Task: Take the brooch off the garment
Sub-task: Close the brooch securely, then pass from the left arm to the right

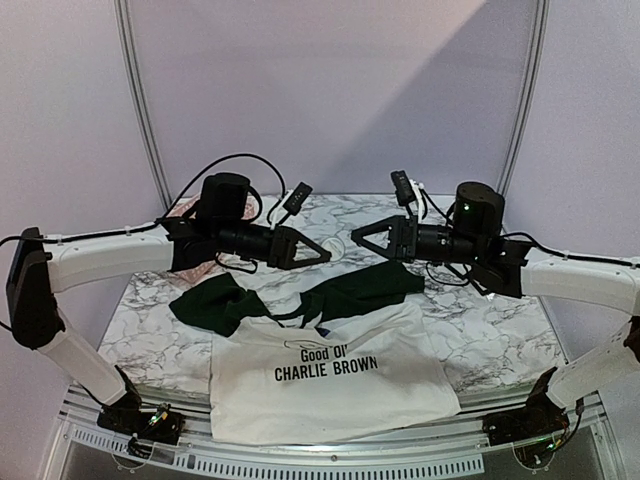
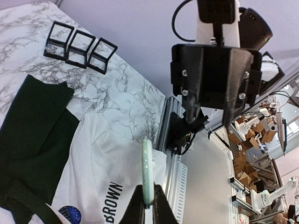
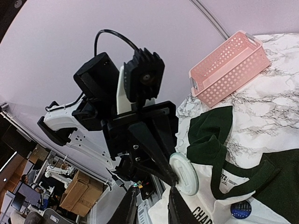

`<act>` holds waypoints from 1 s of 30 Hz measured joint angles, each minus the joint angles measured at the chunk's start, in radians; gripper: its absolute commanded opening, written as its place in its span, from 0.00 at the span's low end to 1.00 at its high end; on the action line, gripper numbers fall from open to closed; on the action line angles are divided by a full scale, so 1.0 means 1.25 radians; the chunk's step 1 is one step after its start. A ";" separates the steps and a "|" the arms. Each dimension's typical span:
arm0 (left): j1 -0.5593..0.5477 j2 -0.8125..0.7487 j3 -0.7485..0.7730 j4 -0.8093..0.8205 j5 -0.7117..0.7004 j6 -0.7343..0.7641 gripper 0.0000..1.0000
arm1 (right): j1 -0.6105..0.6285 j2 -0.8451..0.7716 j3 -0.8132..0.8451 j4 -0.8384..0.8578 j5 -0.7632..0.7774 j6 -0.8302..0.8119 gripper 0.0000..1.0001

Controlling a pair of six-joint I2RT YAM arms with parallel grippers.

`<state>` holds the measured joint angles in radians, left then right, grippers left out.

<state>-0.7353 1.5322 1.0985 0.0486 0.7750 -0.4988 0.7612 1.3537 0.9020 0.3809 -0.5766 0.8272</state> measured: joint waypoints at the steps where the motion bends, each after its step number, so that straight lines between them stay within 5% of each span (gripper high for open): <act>1: 0.000 0.001 0.000 -0.003 0.000 -0.001 0.00 | 0.000 -0.005 0.000 -0.001 -0.001 -0.005 0.26; 7: 0.000 0.001 0.000 -0.005 0.002 0.003 0.00 | 0.000 -0.011 0.023 -0.063 -0.005 -0.057 0.39; 20: -0.042 -0.043 0.000 -0.064 0.037 0.111 0.00 | -0.034 -0.023 0.102 -0.249 -0.123 -0.201 0.46; 30: -0.054 -0.043 0.001 -0.077 0.050 0.133 0.00 | -0.035 -0.008 0.104 -0.286 -0.163 -0.229 0.36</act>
<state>-0.8024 1.4784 1.0992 -0.0479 0.8379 -0.3321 0.7177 1.3434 1.0317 0.0238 -0.7807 0.5404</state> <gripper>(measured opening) 0.063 0.384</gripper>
